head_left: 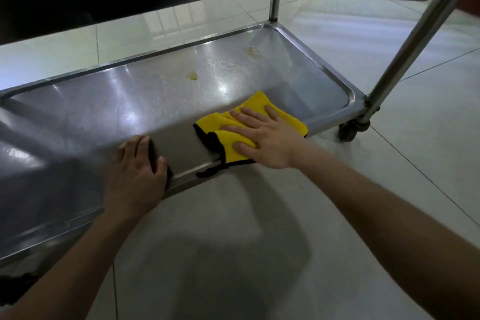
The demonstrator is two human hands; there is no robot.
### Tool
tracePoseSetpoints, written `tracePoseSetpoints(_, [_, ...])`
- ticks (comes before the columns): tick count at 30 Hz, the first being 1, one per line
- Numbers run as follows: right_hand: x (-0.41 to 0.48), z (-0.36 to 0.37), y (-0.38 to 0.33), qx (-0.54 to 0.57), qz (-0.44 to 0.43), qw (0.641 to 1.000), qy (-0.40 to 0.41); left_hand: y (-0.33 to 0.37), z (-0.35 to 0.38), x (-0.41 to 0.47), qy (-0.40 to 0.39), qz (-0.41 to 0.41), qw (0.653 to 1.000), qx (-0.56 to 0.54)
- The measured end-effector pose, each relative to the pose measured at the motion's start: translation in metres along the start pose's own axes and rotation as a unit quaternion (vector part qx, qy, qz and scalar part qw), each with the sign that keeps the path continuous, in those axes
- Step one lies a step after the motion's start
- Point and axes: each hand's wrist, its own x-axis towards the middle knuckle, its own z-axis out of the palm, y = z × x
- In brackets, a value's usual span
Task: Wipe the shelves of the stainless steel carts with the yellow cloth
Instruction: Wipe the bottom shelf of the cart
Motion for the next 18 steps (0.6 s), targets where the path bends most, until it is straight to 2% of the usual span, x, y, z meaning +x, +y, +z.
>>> tracePoseSetpoints(3, [-0.012, -0.012, 0.072, -0.006, 0.093, 0.996, -0.004, 0.000, 0.003, 0.000, 0.007, -0.001, 1.000, -0.013])
tracePoseSetpoints(7, [0.000, -0.029, 0.154, 0.013, 0.243, 0.970, 0.004, 0.005, 0.002, -0.002, 0.007, -0.001, 1.000, -0.011])
tracePoseSetpoints(11, [0.046, -0.023, 0.150, 0.010, 0.352, 0.936, 0.022, 0.015, 0.001, -0.003, 0.010, -0.003, 1.000, -0.017])
tracePoseSetpoints(14, [0.092, -0.017, 0.088, 0.021, 0.323, 0.946, 0.014, 0.017, 0.000, -0.005, 0.015, -0.009, 1.000, -0.005])
tracePoseSetpoints(18, [0.118, -0.004, -0.021, 0.001, 0.148, 0.989, -0.019, 0.014, 0.003, -0.005, 0.025, -0.010, 1.000, -0.009])
